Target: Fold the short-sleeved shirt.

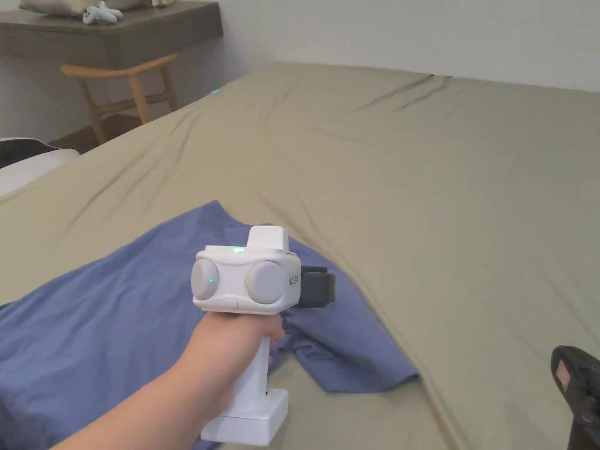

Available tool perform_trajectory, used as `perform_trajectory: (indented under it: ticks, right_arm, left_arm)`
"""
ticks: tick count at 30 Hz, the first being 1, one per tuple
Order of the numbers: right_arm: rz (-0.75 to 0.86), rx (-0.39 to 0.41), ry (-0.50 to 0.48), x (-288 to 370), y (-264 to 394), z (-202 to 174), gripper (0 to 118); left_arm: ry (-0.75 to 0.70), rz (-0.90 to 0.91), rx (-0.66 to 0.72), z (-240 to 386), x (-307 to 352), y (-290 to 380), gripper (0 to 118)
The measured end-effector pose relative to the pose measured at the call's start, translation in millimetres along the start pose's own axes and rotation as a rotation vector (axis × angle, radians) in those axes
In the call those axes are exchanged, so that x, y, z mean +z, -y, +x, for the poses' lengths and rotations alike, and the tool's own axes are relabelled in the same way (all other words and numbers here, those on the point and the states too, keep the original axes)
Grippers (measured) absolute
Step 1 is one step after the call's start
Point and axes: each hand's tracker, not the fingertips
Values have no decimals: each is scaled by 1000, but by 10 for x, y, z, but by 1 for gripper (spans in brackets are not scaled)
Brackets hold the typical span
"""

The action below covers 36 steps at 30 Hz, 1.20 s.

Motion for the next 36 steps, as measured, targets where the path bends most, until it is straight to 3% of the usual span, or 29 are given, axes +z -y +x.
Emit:
perform_trajectory:
  ticks: [1, 2, 3, 4, 5, 7, 10, 22, 25, 27, 36]
  right_arm:
    - [-5, 1, 6, 5, 15, 36, 0]
    - [-8, 1, 13, 11, 32, 75, 0]
    - [-11, -1, 19, 14, 46, 111, 0]
    - [-15, -2, 24, 18, 58, 142, 0]
    - [-20, -2, 29, 23, 70, 172, 0]
    - [-28, -4, 33, 45, 80, 227, 0]
    - [-24, -12, 31, 137, 53, 270, 0]
    - [85, 12, 115, 528, -263, 416, 0]
    - [165, 113, 178, 744, -379, 481, 0]
    - [152, 70, 203, 872, -413, 537, 0]
    - [183, 35, 361, 1496, -317, 641, 0]
  left_arm:
    - [-33, -17, 26, -2, -59, 8, 104]
    - [-20, -23, 41, -25, -97, 25, 80]
    - [-12, -18, 47, -58, -124, 32, 24]
    - [-43, -48, 69, -64, -155, 47, 3]
    - [-118, -72, 90, -88, -193, 73, 3]
    - [-47, -41, 104, -129, -131, 77, 2]
    - [-50, 8, 6, -89, 57, 23, 2]
    - [40, 428, 68, 234, 1932, -1222, 2]
    - [132, 500, 27, 646, 2511, -1347, 2]
    - [197, 552, -7, 1019, 2771, -1415, 2]
    - [588, 540, -250, 3408, 3228, -1240, 2]
